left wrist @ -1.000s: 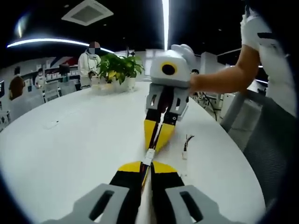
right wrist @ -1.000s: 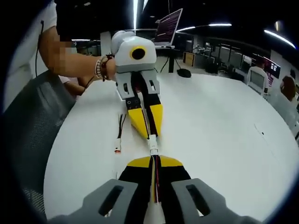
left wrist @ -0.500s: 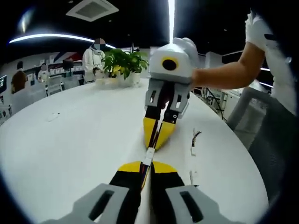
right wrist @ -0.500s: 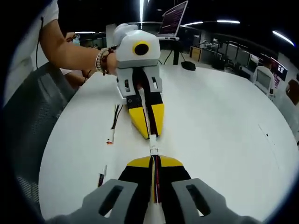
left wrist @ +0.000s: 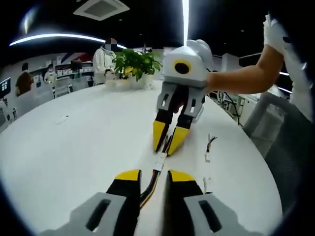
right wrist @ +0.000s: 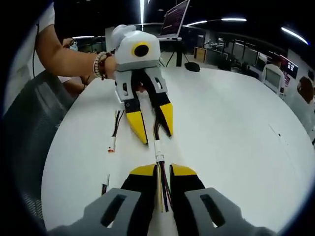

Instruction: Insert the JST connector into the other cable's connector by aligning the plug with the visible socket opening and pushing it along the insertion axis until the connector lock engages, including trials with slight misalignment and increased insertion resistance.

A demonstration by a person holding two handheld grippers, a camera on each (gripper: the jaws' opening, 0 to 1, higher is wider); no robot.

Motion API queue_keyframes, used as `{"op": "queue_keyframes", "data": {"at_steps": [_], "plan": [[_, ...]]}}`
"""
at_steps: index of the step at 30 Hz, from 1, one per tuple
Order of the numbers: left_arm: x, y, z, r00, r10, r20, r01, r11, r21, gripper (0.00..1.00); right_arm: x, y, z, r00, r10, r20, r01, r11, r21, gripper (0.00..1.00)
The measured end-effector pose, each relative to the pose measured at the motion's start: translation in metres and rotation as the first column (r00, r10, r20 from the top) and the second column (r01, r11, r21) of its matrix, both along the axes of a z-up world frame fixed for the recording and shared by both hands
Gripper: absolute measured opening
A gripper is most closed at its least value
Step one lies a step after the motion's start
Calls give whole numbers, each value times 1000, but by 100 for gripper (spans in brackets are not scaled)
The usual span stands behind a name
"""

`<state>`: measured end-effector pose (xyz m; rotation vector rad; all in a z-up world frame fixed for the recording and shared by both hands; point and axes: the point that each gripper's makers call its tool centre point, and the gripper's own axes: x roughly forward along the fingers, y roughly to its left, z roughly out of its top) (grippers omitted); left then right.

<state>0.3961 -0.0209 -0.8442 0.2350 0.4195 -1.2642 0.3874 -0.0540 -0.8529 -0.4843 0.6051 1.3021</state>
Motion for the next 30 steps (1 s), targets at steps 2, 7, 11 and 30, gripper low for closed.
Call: {"op": "queue_keyframes", "data": {"at_steps": [2, 7, 11, 30], "plan": [[0, 3, 4, 1000, 11, -6, -11, 1000, -10, 18, 2, -3, 7, 1000, -23, 8, 23, 1000, 14, 9], [-4, 9, 16, 1000, 23, -18, -23, 999, -35, 24, 2, -10, 27, 996, -84, 12, 83, 994, 65, 14], [-11, 10, 23, 1000, 19, -24, -20, 999, -43, 27, -4, -15, 40, 992, -123, -3, 123, 986, 112, 16], [-56, 25, 42, 994, 92, -65, -96, 994, -59, 33, -56, -11, 49, 988, -156, -13, 156, 982, 104, 16]]}}
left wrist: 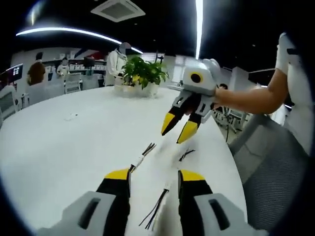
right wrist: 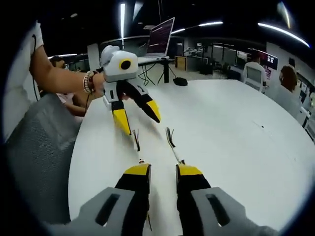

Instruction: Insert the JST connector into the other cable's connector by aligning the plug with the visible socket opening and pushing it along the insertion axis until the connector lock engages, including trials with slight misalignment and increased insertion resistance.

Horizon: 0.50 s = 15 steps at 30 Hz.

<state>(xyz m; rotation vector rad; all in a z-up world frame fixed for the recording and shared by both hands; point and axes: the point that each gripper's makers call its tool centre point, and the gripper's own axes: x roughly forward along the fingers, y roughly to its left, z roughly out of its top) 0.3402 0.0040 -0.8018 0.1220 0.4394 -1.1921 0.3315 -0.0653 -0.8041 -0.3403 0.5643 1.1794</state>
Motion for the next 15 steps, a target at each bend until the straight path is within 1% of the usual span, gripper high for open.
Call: {"op": "queue_keyframes", "data": {"at_steps": [3, 5, 8, 12, 14, 15], "plan": [[-5, -4, -2, 1000, -5, 3, 5, 1000, -4, 33, -9, 4, -5, 1000, 12, -8, -12, 1000, 1, 16], [-11, -7, -8, 1000, -26, -7, 26, 1000, 14, 33, -12, 3, -11, 1000, 13, -20, -13, 1000, -8, 16], [-12, -8, -15, 1000, -29, -6, 29, 999, 32, 33, -15, 1, -20, 999, 12, -31, -13, 1000, -26, 17], [-14, -11, -28, 999, -42, -31, 44, 998, 55, 33, -16, -2, -29, 999, 6, -47, -8, 999, -36, 17], [-13, -12, -30, 999, -43, -29, 45, 997, 60, 33, -17, -4, -36, 999, 13, -43, -16, 997, -70, 17], [-13, -12, -31, 999, -43, -28, 45, 997, 63, 33, -18, -4, -37, 999, 15, -47, -19, 997, -73, 17]]}}
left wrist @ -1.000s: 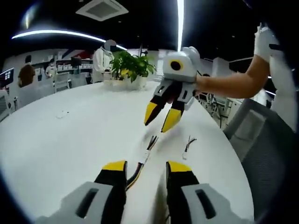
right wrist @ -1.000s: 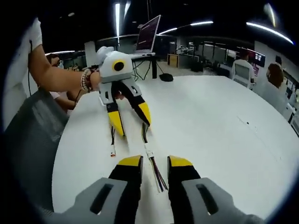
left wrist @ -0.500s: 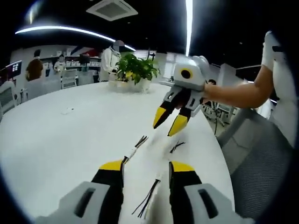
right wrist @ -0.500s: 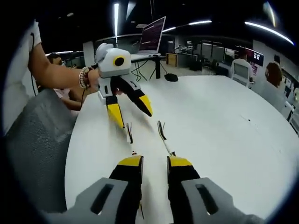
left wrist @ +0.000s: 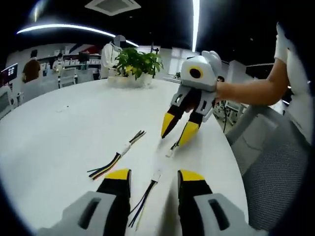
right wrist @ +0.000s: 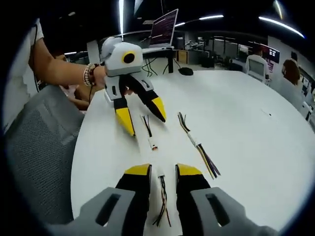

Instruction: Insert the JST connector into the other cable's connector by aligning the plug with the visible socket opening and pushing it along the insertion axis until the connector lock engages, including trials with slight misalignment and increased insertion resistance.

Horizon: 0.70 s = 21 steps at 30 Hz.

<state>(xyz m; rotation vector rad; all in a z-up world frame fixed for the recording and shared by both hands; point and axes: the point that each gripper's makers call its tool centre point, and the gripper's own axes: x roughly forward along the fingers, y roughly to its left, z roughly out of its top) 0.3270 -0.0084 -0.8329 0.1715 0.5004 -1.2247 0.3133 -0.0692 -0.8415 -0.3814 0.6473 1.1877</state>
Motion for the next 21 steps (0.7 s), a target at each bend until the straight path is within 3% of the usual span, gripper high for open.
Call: {"op": "queue_keyframes", "data": {"at_steps": [8, 21], "plan": [[-2, -5, -12, 999, -41, 29, 40, 999, 19, 24, -2, -2, -13, 1000, 17, -8, -17, 999, -30, 13], [-6, -8, -17, 995, -68, 68, 66, 998, 23, 11, -2, 1, -21, 999, 40, 20, -39, 998, -44, 5]]}}
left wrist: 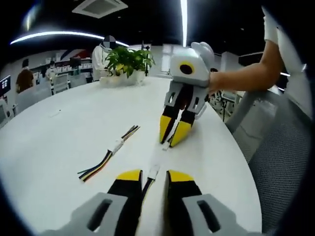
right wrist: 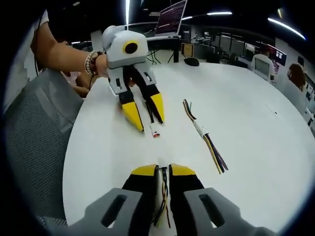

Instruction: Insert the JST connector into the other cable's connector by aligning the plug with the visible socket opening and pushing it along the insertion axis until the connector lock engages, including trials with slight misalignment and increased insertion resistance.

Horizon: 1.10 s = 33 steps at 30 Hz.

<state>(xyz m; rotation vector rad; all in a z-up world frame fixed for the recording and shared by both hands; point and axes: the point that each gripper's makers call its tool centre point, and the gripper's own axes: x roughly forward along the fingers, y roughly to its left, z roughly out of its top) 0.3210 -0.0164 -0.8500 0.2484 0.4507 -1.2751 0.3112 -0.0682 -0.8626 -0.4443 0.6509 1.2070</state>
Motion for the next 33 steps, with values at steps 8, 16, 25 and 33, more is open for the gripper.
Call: {"op": "queue_keyframes", "data": {"at_steps": [8, 16, 25, 33], "plan": [[-1, -2, -4, 1000, -7, 30, 7, 1000, -2, 3, 0, -1, 1, 1000, 15, 18, -15, 1000, 8, 4], [-5, -1, 1, 999, -22, 23, 22, 1000, -22, 0, -3, -2, 10, 999, 38, 32, -38, 999, 10, 4], [-10, -4, 11, 996, -64, 68, 64, 998, 1, 0, -7, 10, 23, 994, 91, 67, -91, 996, 4, 4], [-13, -10, 9, 993, -89, 79, 88, 996, 15, 0, -9, 22, 26, 991, 112, 78, -113, 993, 17, 4]]}}
